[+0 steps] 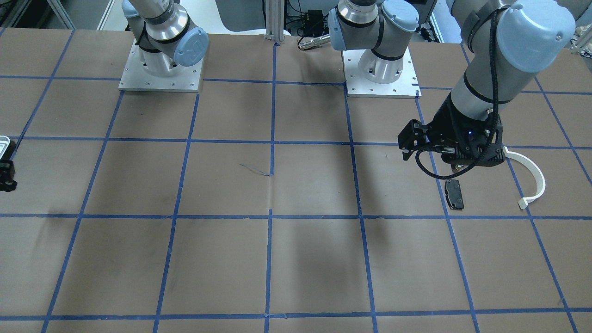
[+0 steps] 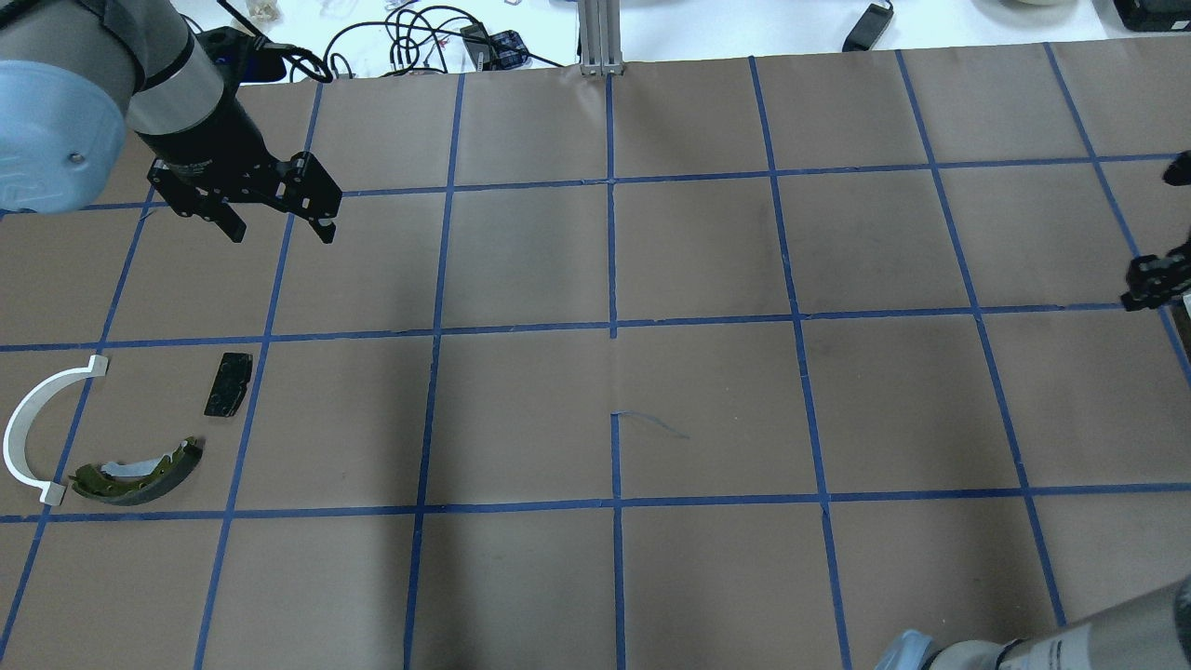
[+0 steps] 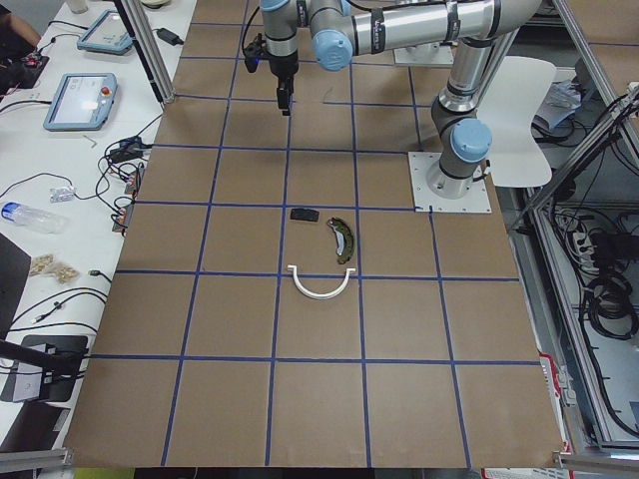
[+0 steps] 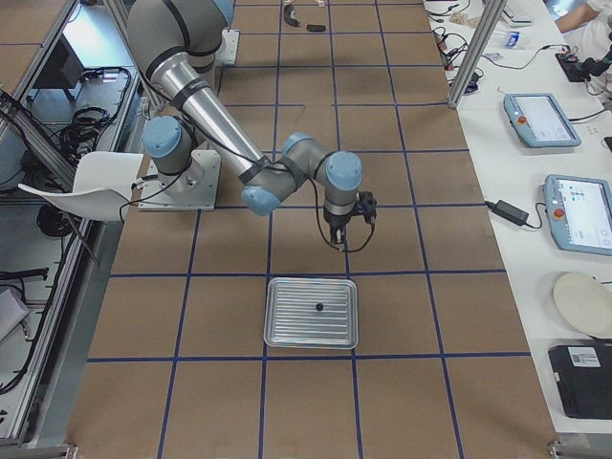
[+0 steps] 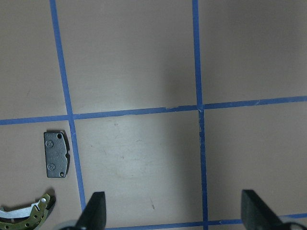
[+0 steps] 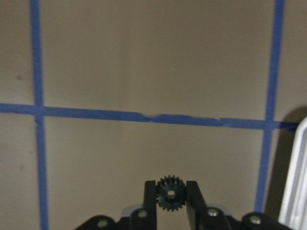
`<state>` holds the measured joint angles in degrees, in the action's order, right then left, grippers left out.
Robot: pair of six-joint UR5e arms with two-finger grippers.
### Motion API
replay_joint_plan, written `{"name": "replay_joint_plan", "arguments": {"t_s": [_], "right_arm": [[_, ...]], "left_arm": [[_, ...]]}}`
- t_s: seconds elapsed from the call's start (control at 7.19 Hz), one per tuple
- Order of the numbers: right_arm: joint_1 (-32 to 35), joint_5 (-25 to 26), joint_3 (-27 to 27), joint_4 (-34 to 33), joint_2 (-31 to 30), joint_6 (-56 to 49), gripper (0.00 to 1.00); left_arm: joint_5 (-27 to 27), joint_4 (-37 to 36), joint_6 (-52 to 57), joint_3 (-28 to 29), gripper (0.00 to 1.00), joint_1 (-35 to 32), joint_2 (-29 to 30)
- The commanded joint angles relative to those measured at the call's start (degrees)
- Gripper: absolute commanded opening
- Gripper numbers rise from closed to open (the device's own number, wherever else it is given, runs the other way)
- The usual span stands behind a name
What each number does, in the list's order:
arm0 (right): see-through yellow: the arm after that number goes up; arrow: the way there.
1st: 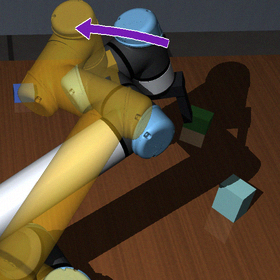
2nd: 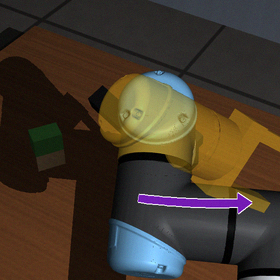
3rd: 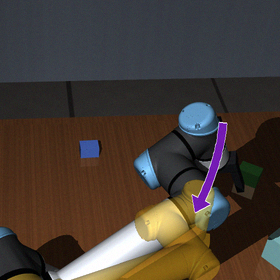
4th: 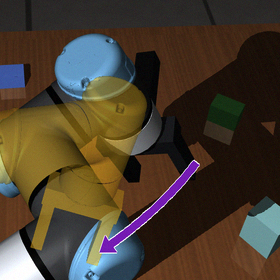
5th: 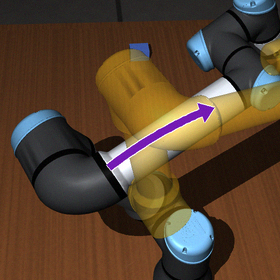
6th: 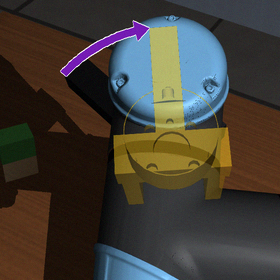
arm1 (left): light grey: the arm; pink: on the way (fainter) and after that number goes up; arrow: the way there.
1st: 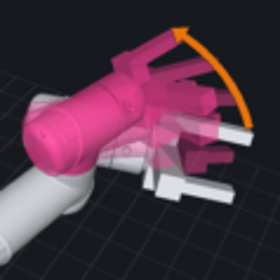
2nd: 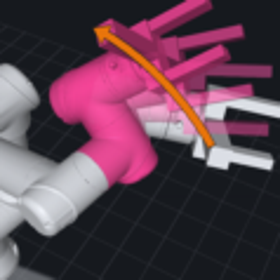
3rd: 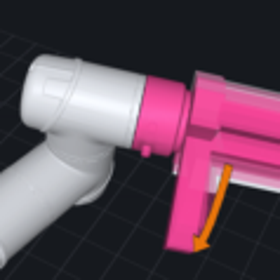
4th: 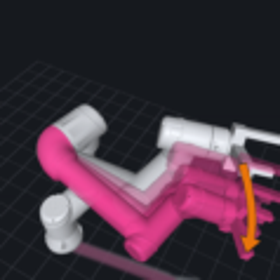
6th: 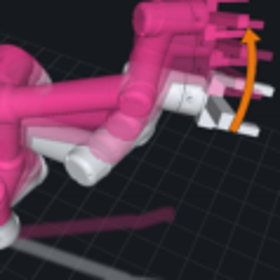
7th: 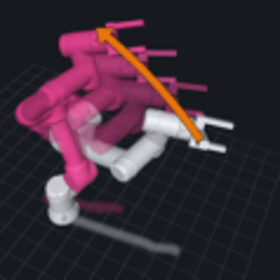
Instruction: Place bearing gear from tray to pile
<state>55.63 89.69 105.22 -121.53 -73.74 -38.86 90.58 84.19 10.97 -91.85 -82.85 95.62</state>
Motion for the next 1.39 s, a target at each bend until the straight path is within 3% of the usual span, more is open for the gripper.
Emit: {"name": "replay_joint_plan", "arguments": {"t_s": [0.0, 0.56, 0.97, 1.11, 1.25], "right_arm": [[20.0, 0.9, 1.8, 0.2, -1.2, 16.3, 0.03], [53.4, 0.3, 2.1, -0.8, -0.4, 56.8, 0.02], [68.5, -0.3, 1.9, -13.6, 7.5, 68.5, 0.04], [68.8, -0.5, 1.9, -14.3, 8.1, 67.2, 0.50], [68.1, -0.6, 2.3, -20.9, 8.1, 66.6, 1.00]], "left_arm": [[-0.5, 0.0, -0.1, 0.7, 1.00, -0.5, 0.1], [0.1, 0.1, 0.0, 0.4, 1.00, -0.3, -0.9], [0.0, 0.1, 0.1, -0.3, 1.00, -0.2, 0.1], [0.2, 0.1, 0.0, -0.4, 1.00, -0.2, 0.3], [-0.5, 0.2, -0.1, -0.5, 1.00, -0.1, 0.4]]}}
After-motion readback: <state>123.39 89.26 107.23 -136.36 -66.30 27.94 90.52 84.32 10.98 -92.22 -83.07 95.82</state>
